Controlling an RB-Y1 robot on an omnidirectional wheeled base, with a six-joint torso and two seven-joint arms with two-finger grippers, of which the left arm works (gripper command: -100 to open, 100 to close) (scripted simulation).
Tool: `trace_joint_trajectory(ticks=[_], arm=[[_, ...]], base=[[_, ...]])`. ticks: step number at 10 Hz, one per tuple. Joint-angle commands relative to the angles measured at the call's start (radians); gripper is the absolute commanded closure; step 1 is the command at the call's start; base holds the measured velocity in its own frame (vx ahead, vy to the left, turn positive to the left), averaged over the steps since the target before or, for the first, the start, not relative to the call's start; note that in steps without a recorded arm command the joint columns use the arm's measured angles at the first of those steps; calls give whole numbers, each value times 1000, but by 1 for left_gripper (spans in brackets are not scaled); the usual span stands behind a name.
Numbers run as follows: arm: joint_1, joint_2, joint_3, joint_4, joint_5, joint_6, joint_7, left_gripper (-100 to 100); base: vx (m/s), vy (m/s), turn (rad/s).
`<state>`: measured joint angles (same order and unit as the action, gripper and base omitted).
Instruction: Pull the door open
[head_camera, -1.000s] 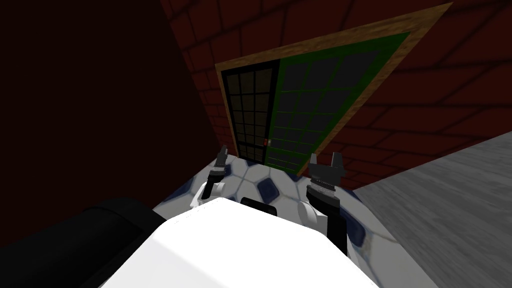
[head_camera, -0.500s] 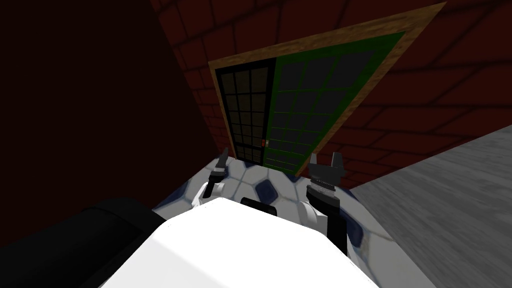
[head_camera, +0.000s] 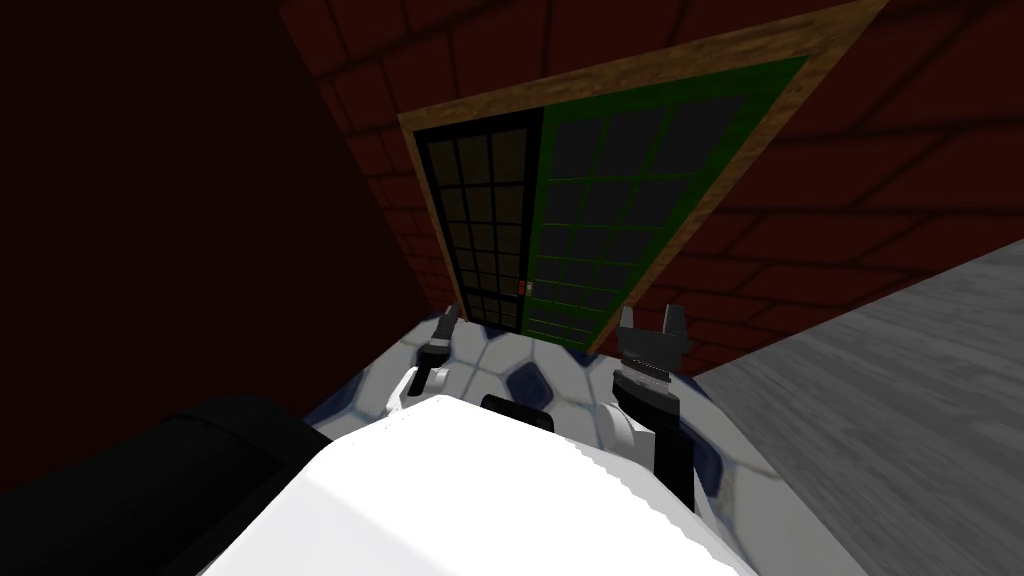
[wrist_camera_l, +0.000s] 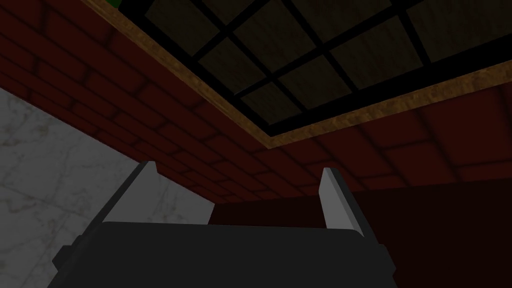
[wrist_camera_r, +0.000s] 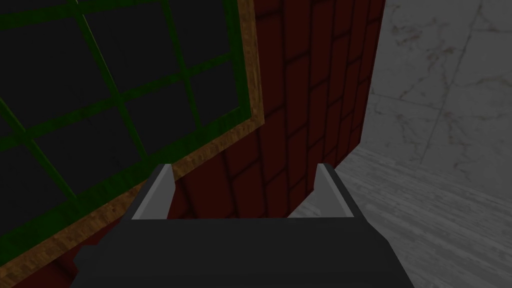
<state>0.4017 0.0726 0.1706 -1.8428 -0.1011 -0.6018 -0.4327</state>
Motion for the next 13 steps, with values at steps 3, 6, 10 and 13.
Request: trace_joint_trajectory(ticks=[3,6,10,13], arm=[[-17,6,21,85,-20,-22,-81,-100],[-32,8,38,156,-38,-40,-148,-100],[-48,9,56,228,-56,-57,-216,-100],[-64,8,73,300,-73,-75,-284,-100]], base=[[107,-37,-66],[97,-28,-69],[87,-23,-46],[98,-27,-69]])
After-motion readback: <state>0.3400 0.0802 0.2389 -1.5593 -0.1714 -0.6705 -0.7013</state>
